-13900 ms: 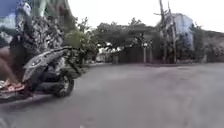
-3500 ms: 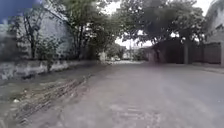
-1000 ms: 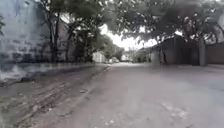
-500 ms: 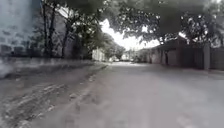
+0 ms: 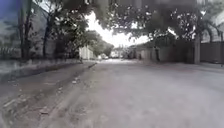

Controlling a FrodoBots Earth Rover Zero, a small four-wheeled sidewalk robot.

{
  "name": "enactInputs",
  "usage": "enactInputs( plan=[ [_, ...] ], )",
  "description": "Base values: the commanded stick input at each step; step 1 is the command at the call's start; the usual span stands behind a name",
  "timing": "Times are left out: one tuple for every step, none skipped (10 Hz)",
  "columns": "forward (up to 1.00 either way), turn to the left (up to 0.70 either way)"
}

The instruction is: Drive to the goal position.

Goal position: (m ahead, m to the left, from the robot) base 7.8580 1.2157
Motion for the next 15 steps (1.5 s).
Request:
enactInputs(
  plan=[
    [1.00, 0.00],
    [1.00, 0.00],
    [1.00, 0.00],
    [1.00, 0.00],
    [1.00, 0.00],
    [1.00, 0.00],
    [1.00, 0.00],
    [1.00, 0.00],
    [1.00, 0.00],
    [1.00, 0.00],
    [1.00, 0.00],
    [1.00, 0.00],
    [1.00, 0.00],
    [1.00, 0.00],
    [1.00, 0.00]
  ],
)
